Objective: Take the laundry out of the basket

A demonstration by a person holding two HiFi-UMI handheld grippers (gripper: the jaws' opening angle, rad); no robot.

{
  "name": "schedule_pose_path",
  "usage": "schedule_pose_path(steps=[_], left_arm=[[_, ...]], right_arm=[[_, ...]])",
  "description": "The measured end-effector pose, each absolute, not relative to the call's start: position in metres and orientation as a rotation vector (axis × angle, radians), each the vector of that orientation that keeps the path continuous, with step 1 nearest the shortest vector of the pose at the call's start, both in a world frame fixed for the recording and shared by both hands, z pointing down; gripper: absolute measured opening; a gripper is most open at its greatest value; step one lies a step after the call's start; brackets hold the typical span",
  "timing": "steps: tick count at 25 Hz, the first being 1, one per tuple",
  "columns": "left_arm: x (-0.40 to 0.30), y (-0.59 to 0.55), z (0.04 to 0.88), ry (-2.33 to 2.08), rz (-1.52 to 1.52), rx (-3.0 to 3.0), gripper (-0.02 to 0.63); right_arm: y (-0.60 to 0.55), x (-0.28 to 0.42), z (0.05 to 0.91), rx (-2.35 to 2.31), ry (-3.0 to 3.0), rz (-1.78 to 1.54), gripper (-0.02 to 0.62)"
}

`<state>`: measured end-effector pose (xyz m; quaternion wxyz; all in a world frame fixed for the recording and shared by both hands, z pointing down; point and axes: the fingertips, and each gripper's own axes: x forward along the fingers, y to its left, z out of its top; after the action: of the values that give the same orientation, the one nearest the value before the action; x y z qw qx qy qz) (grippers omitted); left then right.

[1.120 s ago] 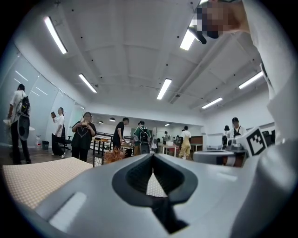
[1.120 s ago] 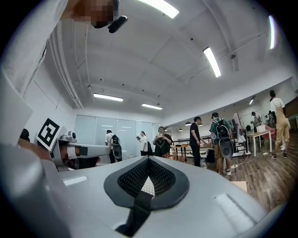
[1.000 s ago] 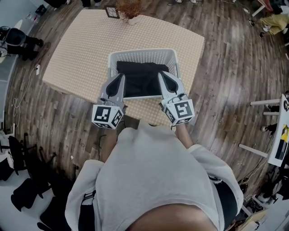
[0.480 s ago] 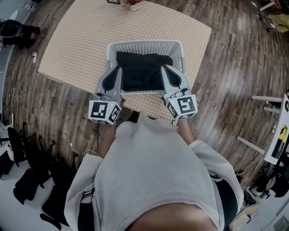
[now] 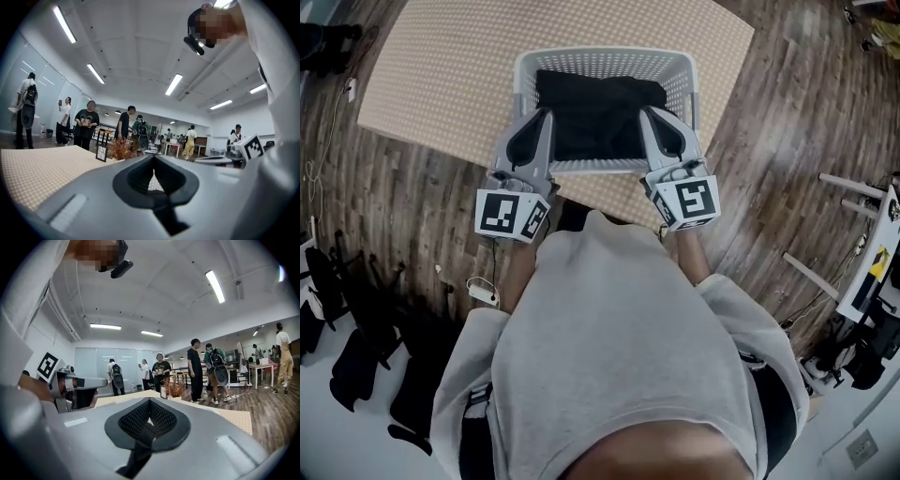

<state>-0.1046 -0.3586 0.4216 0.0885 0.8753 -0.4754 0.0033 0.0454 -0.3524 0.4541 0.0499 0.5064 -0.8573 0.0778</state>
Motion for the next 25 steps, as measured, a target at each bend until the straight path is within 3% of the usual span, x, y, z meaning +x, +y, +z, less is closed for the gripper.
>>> schedule_pose_path(steps=[7,13,16,19,22,25], left_arm=[[-0.107,-0.367,0.426,-1.405,-0.003,2.590,0.011],[-0.109,-0.371,0.421,-1.403,-0.023,2.599,0.011],[-0.110,-0.371,0.420,-1.402,-0.032,2.601,0.011],[-0.112,-0.370,0.419,-1.405,-0.043,2.598,0.011],[-0.117,-0.370,0.418,-1.413,-0.052,2.588,0.011],[-0.122,-0.371,0.418,-1.421,-0.056,2.584,0.011]], right_arm=[[-0.364,0.030,0.460,1.407,-2.552,0.105,0.000],[-0.377,0.003,0.500,0.945,-2.062,-0.576,0.000],[-0.381,-0.001,0.535,0.751,-1.861,-0.665,0.002],[-0.381,-0.005,0.552,0.680,-1.852,-0.595,0.133],[-0.381,-0.009,0.562,0.639,-1.873,-0.517,0.176],[-0.380,-0.011,0.586,0.551,-1.867,-0.364,0.379]])
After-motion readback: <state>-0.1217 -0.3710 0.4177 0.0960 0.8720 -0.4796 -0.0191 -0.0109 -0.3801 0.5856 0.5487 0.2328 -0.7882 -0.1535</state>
